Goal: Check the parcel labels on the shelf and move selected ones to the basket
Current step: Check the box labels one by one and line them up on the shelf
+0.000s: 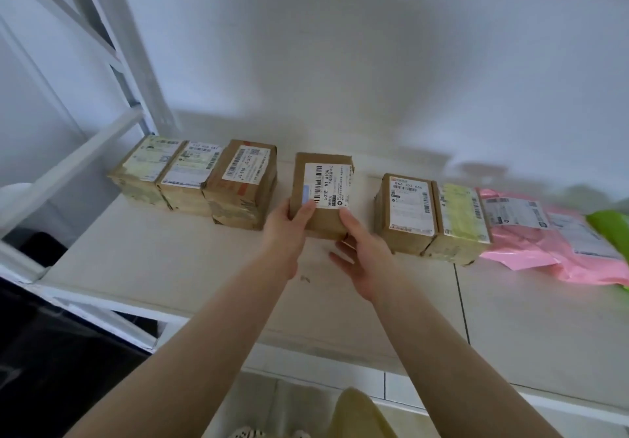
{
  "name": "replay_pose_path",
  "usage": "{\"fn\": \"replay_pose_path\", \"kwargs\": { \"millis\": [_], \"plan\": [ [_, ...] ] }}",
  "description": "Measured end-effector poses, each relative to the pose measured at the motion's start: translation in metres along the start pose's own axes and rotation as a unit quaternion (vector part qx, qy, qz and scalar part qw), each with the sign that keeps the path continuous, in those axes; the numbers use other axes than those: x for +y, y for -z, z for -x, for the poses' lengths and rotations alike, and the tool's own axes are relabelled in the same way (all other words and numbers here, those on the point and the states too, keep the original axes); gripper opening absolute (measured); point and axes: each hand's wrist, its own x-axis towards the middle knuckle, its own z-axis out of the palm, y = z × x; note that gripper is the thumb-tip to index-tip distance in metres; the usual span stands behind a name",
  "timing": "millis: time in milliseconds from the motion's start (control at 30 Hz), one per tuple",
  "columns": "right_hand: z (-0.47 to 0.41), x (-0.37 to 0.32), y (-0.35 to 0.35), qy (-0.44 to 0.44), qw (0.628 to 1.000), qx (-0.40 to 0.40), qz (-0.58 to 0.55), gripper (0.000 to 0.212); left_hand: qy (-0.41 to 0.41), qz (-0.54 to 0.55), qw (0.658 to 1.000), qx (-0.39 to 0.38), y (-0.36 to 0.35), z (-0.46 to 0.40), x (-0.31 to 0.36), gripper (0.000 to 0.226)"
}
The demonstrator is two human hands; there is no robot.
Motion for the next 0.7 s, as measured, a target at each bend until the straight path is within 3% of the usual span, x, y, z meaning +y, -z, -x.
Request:
{"fn": "replay_pose_path", "kwargs": {
  "millis": [100,233,333,400,567,700],
  "plan": [
    [0.008,-0.003,0.004,0.033,0.998,-0.043,0.012,0.030,-0.004,0.005,1.000,-0.019,0.011,0.004,0.002,0.029],
    [0.017,-0.005,0.005,0.052,0.995,-0.076,0.041,0.054,-0.020,0.017,0.998,-0.062,0.021,0.009,0.008,0.017],
    [0.022,-0.008,0.003,0.056,0.994,-0.083,0.035,0.029,-0.037,0.010,0.996,-0.081,0.026,0.011,0.014,0.018],
    [0.024,-0.009,0.001,0.060,0.994,-0.086,0.038,0.024,-0.047,-0.003,0.995,-0.090,0.030,0.011,0.017,0.022],
    [0.030,-0.017,-0.012,0.080,0.991,-0.094,0.053,0.053,-0.052,-0.060,0.987,-0.141,0.046,0.008,0.030,0.029],
    [0.032,-0.030,-0.020,0.091,0.994,-0.066,0.004,0.062,-0.040,-0.104,0.971,-0.212,0.058,0.005,0.045,0.035]
  ]
}}
